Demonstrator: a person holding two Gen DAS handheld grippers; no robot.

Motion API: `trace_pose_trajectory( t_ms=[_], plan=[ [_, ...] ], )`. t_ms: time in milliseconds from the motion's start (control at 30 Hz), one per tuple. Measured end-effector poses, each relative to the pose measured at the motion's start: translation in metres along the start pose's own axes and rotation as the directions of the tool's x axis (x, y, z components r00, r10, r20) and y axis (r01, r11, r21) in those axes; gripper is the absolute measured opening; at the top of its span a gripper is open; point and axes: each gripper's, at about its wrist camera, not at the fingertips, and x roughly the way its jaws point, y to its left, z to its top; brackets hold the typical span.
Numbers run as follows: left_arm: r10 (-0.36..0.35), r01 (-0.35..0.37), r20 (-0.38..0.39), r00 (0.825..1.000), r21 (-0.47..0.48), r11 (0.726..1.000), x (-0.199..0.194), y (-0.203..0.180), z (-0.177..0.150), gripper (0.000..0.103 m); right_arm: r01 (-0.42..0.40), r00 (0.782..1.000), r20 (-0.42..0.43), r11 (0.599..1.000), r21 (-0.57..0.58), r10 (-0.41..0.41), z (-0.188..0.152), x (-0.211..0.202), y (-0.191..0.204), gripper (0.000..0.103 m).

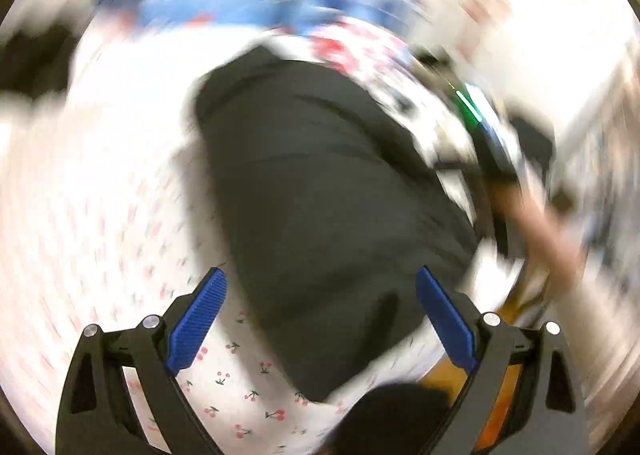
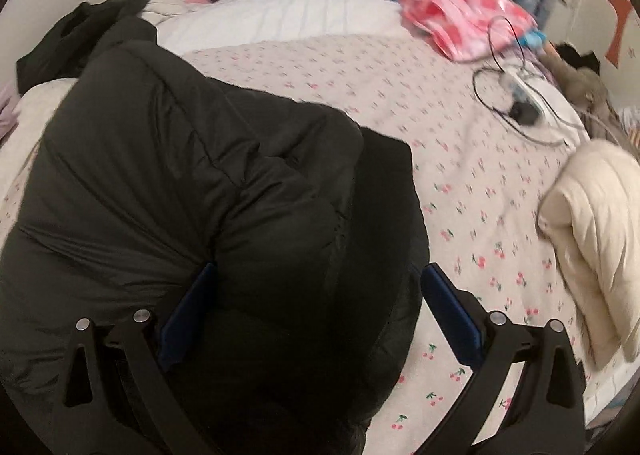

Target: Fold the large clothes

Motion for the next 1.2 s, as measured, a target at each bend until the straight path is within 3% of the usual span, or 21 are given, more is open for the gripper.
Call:
trace_pose_trajectory(
  t_ms=[67,133,300,367,467,533,633,733,867,900,1000,1067,1200],
  plan=[
    [-0.027,0.026,-0.001,1.0,-0.107,0.994,0.01,0.028,0.01,0.091,0.001,1.0,0.0,1.0,0.012,-0.001,-0.003,0.002,-0.002,0.097],
    [-0.066,0.06,-0.035,0.997,-0.154,0.986,0.031,0.042,0.02,0.091,0.0,1.0,0.005,1.0,0.026,0.0,-0.006,0.003,-0.001,0.097],
    [-0.149,0.128,-0.1,0.984,-0.193,0.973,0.09,0.038,0.03,0.097,-0.039,0.999,0.035,0.991,0.13,0.035,-0.018,0.013,-0.006,0.097],
    [-0.093,0.08,-0.097,0.991,-0.132,0.988,0.1,0.028,0.035,0.097,-0.1,0.994,0.06,0.973,0.208,0.09,-0.023,0.018,-0.009,0.097],
    [-0.03,0.029,-0.077,0.997,-0.019,0.999,0.091,0.013,0.044,0.089,-0.214,0.977,0.1,0.904,0.369,0.191,-0.032,0.031,-0.006,0.097],
    [0.024,-0.022,-0.046,0.999,0.04,0.999,0.072,0.014,0.052,0.085,-0.266,0.964,0.123,0.877,0.4,0.237,-0.032,0.034,0.015,0.097],
    [0.139,-0.139,0.014,0.99,0.106,0.985,0.034,0.026,0.059,0.085,-0.391,0.92,0.131,0.841,0.374,0.369,-0.03,0.044,0.075,0.097],
    [0.252,-0.252,0.015,0.968,0.146,0.957,0.001,0.053,0.052,0.086,-0.437,0.899,0.104,0.851,0.293,0.426,-0.025,0.049,0.124,0.097],
    [0.373,-0.363,-0.037,0.927,0.166,0.917,-0.015,0.088,0.032,0.085,-0.416,0.909,0.067,0.897,0.147,0.411,-0.02,0.039,0.16,0.097],
    [0.421,-0.414,0.007,0.907,0.199,0.888,-0.022,0.086,0.029,0.085,-0.409,0.912,0.063,0.905,0.117,0.404,-0.021,0.036,0.163,0.097],
    [0.453,-0.464,0.1,0.886,0.222,0.858,-0.027,0.068,0.035,0.085,-0.368,0.93,0.052,0.926,0.08,0.365,-0.025,0.03,0.162,0.097],
    [0.449,-0.475,0.155,0.88,0.246,0.845,-0.024,0.052,0.042,0.085,-0.364,0.931,0.045,0.928,0.083,0.362,-0.029,0.029,0.16,0.097],
    [0.401,-0.446,0.203,0.893,0.3,0.843,-0.009,0.027,0.059,0.085,-0.357,0.934,0.039,0.93,0.086,0.355,-0.033,0.025,0.16,0.097]
  ],
)
